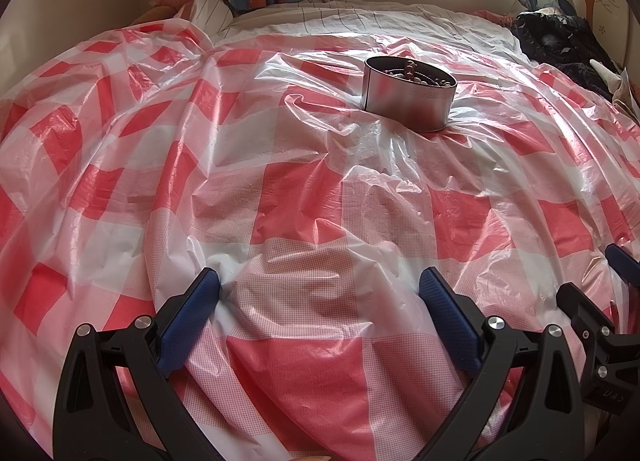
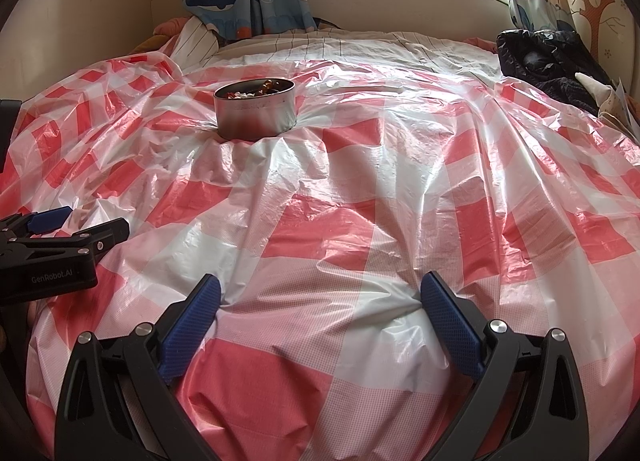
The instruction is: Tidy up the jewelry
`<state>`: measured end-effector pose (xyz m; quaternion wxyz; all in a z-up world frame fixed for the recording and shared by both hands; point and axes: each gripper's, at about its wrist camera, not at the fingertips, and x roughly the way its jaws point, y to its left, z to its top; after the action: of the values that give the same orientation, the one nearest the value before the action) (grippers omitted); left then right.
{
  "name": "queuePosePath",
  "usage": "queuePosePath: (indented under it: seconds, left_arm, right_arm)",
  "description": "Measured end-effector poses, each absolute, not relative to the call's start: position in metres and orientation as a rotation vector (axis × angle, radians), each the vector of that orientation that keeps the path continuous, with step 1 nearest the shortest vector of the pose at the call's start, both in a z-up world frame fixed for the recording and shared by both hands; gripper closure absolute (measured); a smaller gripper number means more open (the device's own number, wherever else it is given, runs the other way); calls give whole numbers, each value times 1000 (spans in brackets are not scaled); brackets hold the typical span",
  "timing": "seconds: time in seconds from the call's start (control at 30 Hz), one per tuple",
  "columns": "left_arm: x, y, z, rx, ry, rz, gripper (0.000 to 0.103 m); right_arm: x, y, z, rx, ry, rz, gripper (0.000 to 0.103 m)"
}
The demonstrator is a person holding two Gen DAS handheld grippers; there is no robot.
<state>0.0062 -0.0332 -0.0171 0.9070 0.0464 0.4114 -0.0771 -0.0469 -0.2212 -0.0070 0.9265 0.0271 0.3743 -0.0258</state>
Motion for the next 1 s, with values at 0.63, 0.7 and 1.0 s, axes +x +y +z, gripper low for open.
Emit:
queuePosePath:
  seconds: [0.63, 0.7, 1.0]
  left_arm:
    - [6, -31, -19, 86, 855, -164, 7]
    - [6, -31, -19, 85, 854, -164, 7]
    - [0, -29, -17, 71, 844, -169, 8]
  right_arm:
    - [-47, -222, -7, 54, 767, -53, 8]
    - [-48, -221, -7, 55, 767, -52, 8]
    - [-48, -220, -7, 54, 762, -54, 8]
